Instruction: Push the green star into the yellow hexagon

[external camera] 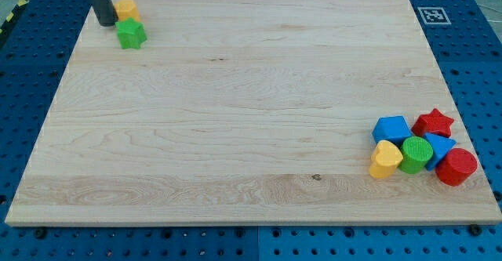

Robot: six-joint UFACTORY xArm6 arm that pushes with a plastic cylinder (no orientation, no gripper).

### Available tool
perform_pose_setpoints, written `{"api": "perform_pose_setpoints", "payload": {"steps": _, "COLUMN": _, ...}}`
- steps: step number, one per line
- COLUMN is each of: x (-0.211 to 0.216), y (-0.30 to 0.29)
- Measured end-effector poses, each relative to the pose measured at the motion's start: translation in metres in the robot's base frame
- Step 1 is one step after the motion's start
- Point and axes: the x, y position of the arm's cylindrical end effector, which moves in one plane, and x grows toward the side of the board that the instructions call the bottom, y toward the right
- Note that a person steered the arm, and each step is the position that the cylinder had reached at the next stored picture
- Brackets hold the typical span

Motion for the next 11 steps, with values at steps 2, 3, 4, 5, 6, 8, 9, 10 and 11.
{"api": "perform_pose_setpoints", "payload": {"steps": 2, "x": 0.005, "y": 0.0}}
{"api": "perform_pose_setpoints", "payload": {"steps": 3, "x": 0.007, "y": -0.006}}
{"api": "perform_pose_setpoints", "payload": {"steps": 4, "x": 0.028, "y": -0.023}}
{"api": "perform_pose_setpoints", "payload": {"steps": 5, "x": 0.069, "y": -0.022}}
{"api": "perform_pose_setpoints", "payload": {"steps": 6, "x": 0.096, "y": 0.022}}
{"api": "perform_pose_setpoints", "payload": {"steps": 8, "x": 0.069, "y": 0.055}}
{"api": "perform_pose_setpoints", "payload": {"steps": 9, "x": 0.047, "y": 0.054}}
{"api": "perform_pose_setpoints", "payload": {"steps": 10, "x": 0.029, "y": 0.052}}
{"api": "perform_pose_setpoints", "payload": {"steps": 11, "x": 0.017, "y": 0.05}}
